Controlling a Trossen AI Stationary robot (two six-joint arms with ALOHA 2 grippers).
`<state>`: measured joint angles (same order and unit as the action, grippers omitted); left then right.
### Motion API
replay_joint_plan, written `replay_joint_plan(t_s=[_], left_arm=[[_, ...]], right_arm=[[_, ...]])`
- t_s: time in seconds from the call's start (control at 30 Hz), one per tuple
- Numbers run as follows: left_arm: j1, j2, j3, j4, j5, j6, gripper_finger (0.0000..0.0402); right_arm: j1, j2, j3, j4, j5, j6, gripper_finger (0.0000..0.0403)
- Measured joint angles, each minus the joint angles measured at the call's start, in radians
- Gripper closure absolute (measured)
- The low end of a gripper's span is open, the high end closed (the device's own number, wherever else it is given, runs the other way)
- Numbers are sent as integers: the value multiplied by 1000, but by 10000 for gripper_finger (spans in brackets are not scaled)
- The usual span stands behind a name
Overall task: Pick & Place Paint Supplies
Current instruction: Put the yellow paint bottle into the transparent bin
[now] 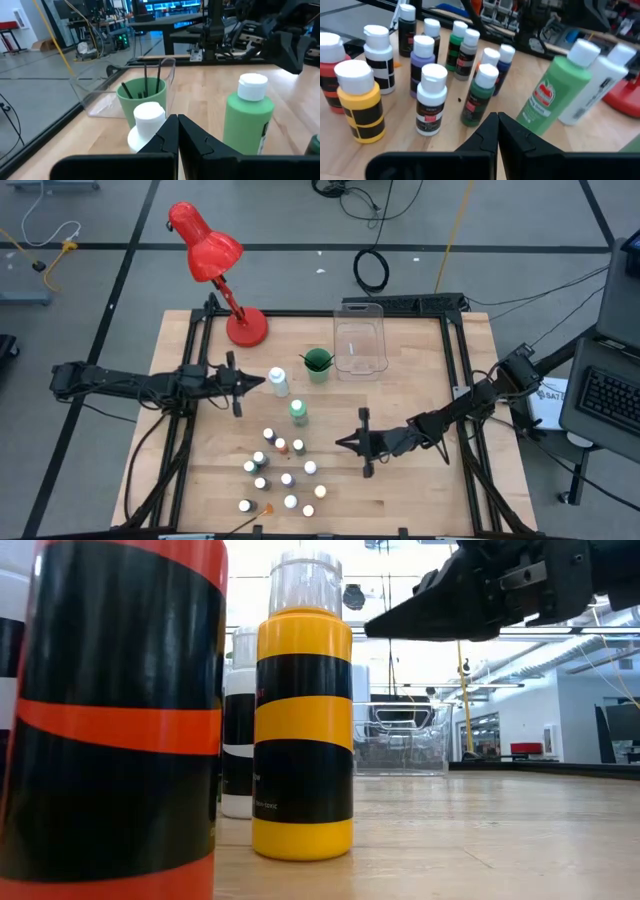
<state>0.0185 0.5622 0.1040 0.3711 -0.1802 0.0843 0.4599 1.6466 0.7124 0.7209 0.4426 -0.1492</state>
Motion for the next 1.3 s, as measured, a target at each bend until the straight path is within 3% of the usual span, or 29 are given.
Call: replay_joint_plan(t_s=[0.23,0.43,0.53,0.77,1.0,1.3], left_arm=[[0,-15,0,20,-3,39,388],[0,-13,1,23,-3,71,400],[0,-13,1,22,-3,65,393],[0,-13,1,12,-4,58,384],[0,-13,1,14,-125,25,396],[0,-13,2,-24,-138,15,377]], right_arm=[[-2,0,0,9,-18,-121,401],[-35,0,0,82,-326,-148,401],[-35,0,0,101,-396,-135,387],[-31,27,9,200,-386,-29,291],[19,164,133,229,-224,104,199],[99,237,297,98,-207,157,152]])
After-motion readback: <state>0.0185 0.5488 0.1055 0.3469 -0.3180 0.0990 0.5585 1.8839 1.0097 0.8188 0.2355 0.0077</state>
